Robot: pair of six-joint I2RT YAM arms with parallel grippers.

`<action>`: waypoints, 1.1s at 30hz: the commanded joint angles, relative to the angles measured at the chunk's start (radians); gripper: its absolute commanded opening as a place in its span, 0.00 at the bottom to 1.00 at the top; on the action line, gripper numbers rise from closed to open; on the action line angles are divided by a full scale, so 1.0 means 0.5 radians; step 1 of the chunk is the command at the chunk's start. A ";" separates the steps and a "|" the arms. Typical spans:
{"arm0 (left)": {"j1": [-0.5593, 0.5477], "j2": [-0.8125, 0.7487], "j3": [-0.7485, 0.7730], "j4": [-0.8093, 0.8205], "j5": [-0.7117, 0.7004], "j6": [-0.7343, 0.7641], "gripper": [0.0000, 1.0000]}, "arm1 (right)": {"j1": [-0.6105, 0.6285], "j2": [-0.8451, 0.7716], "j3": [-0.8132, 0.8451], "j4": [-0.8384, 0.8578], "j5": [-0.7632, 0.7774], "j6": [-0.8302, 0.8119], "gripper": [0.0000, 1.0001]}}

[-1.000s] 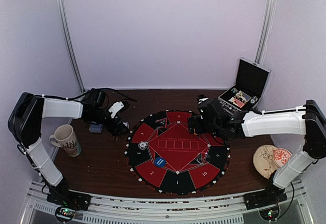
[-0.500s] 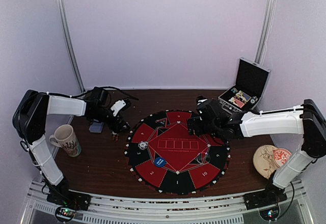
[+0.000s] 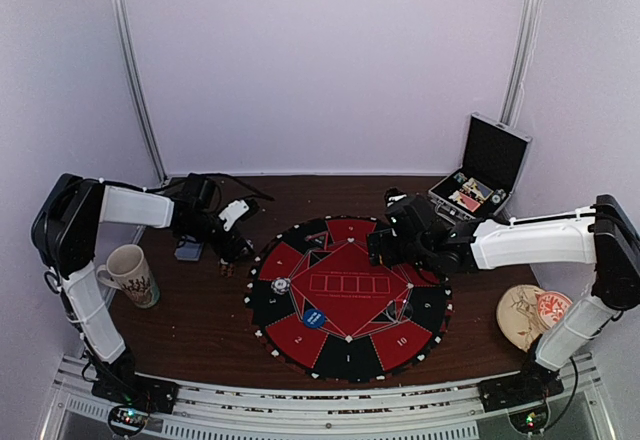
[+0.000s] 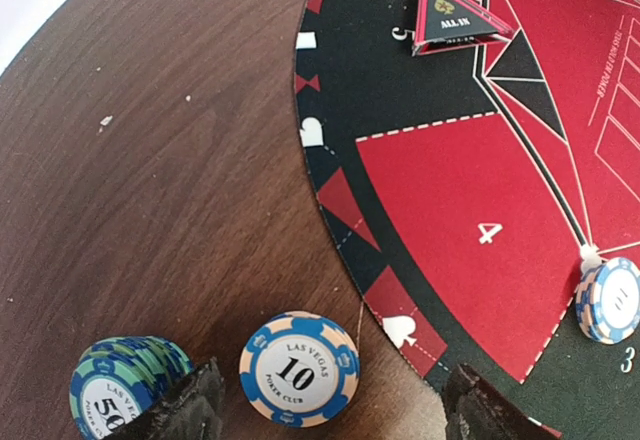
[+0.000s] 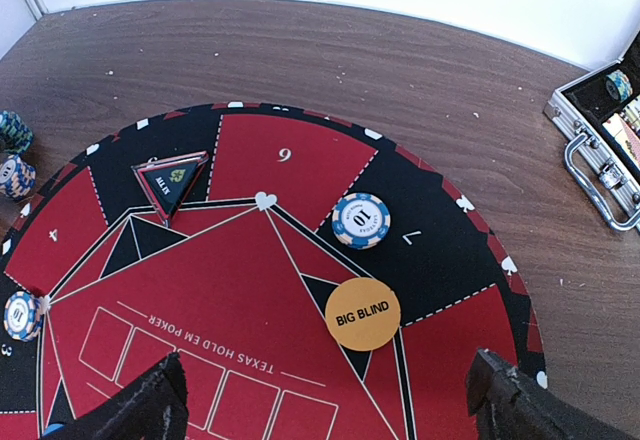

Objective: Distribute texas hold em gaming equipment
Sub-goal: Pick up the pile of poker chips from the pile of poker chips.

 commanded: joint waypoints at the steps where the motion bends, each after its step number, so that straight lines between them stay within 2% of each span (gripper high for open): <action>1: -0.012 0.049 0.061 0.001 -0.002 0.013 0.78 | 0.001 0.009 0.051 0.015 0.006 -0.023 0.98; 15: -0.018 0.103 0.082 0.016 -0.055 0.009 0.75 | 0.001 0.005 0.050 0.014 -0.001 -0.020 0.98; 33: -0.019 0.138 0.095 0.032 -0.084 0.006 0.66 | 0.004 0.002 0.049 0.018 -0.011 -0.017 0.97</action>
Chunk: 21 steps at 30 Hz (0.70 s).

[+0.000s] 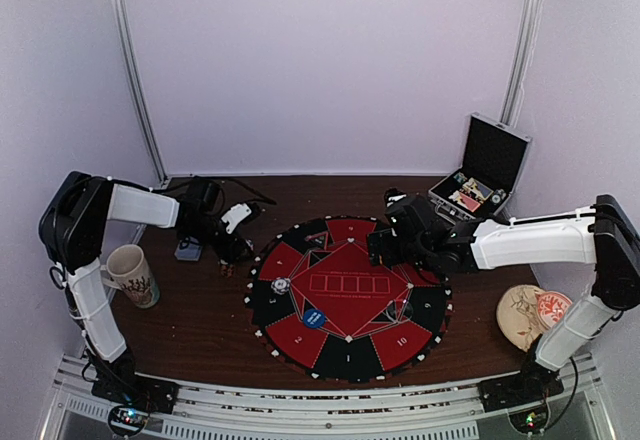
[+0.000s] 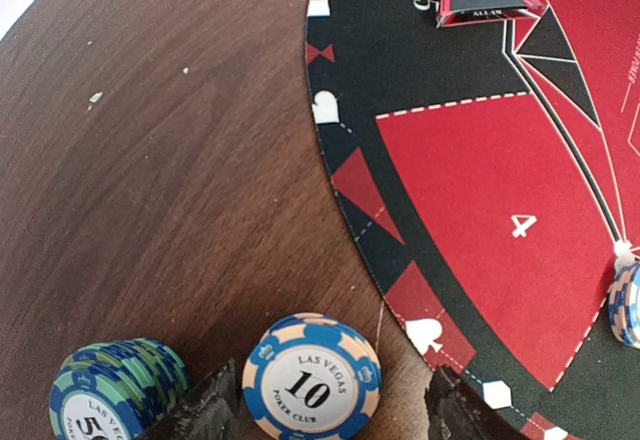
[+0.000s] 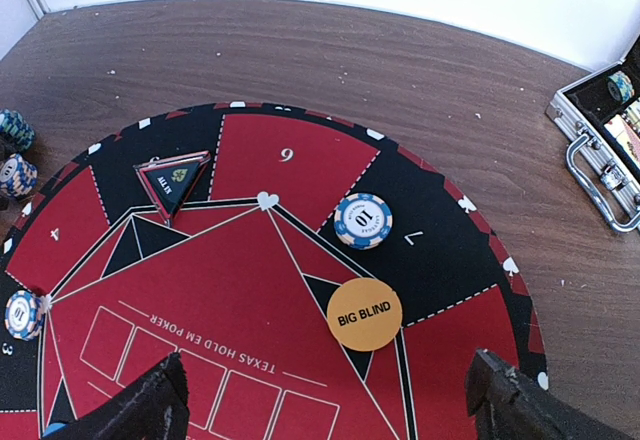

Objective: Distribute texas hold em gaming equipment
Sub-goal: Pick up the pile of poker chips from the pile of poker chips.

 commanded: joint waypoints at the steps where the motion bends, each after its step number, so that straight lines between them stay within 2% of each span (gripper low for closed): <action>1: -0.010 0.026 0.044 0.041 -0.015 0.002 0.66 | 0.005 0.001 0.049 0.012 -0.003 -0.012 0.97; 21: -0.011 0.050 0.053 0.044 -0.025 0.005 0.56 | 0.004 0.003 0.051 0.016 -0.004 -0.011 0.97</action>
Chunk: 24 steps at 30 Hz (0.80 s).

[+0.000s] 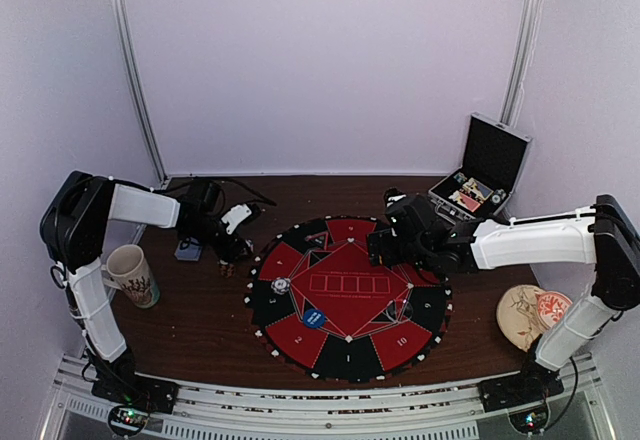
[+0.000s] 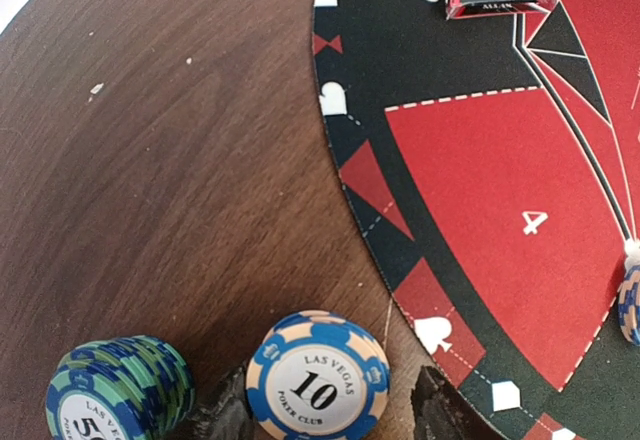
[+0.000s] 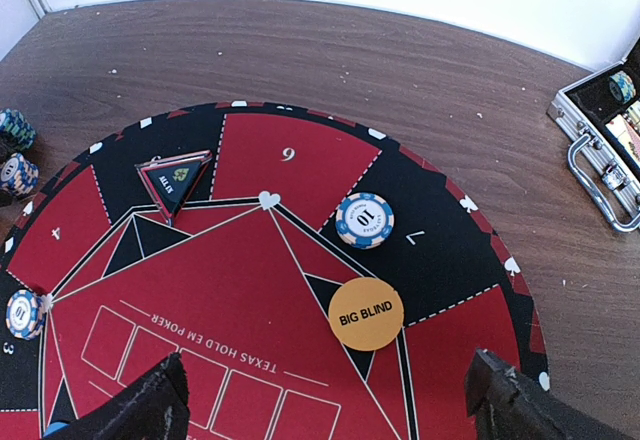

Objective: Distribute texas hold em gaming equipment
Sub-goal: Pick up the pile of poker chips from the pile of poker chips.

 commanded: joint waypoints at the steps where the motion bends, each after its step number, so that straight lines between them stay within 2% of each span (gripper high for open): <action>1: -0.011 0.034 0.050 0.044 0.001 0.005 0.54 | 0.003 0.004 0.049 0.016 0.004 -0.011 0.97; 11: -0.010 0.033 0.050 0.040 -0.007 0.003 0.42 | 0.005 -0.003 0.050 0.016 0.002 -0.011 0.97; 24: -0.011 -0.027 0.030 0.060 0.002 -0.008 0.37 | 0.004 -0.007 0.049 0.013 0.003 -0.012 0.97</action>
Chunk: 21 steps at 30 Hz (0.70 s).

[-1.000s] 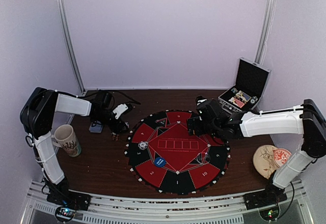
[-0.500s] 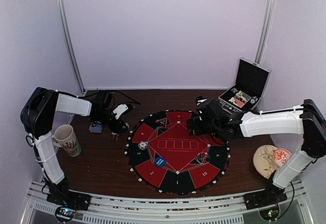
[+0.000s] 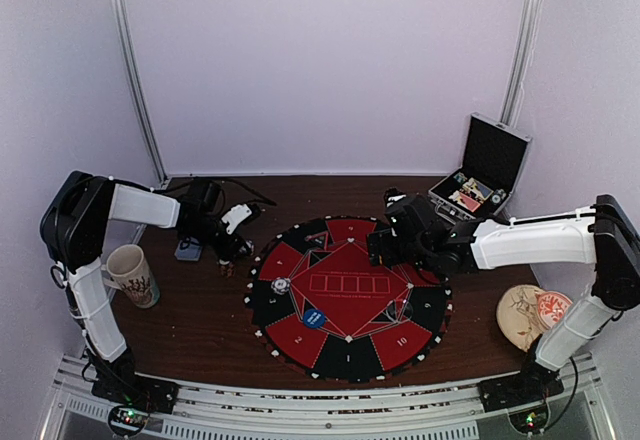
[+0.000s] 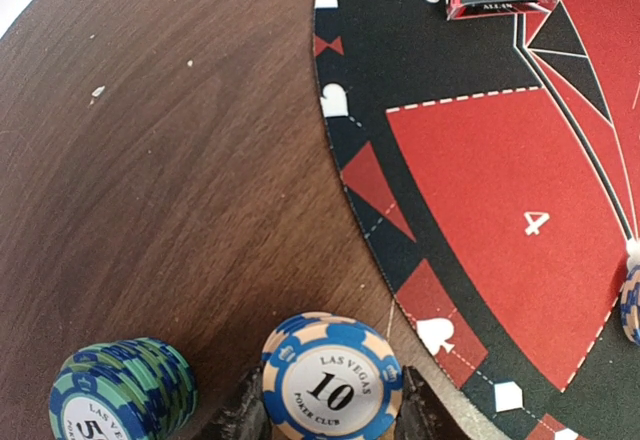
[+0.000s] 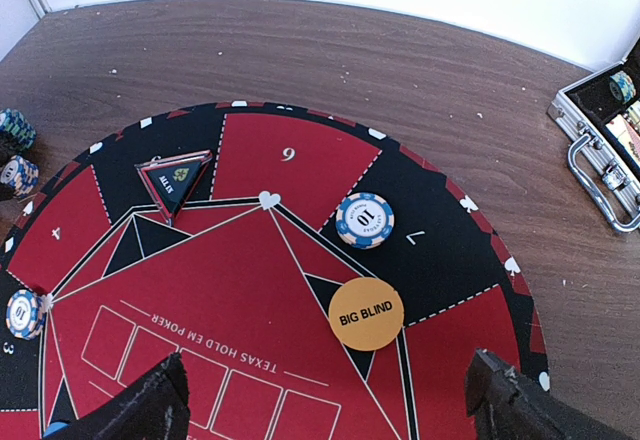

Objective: Distribute texas hold em gaming equipment
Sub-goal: Pick up the pile of poker chips from the pile of poker chips.

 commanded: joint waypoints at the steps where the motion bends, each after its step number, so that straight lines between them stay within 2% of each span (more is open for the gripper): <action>1: -0.011 -0.040 0.026 0.053 0.010 -0.007 0.37 | 0.004 -0.006 0.051 0.014 0.002 -0.011 0.97; 16: -0.020 -0.346 -0.026 -0.009 0.093 0.046 0.34 | 0.005 -0.084 0.025 0.000 0.075 0.011 0.97; 21: -0.201 -0.448 0.009 -0.075 0.045 0.110 0.33 | -0.009 -0.240 -0.033 0.001 0.221 0.045 0.98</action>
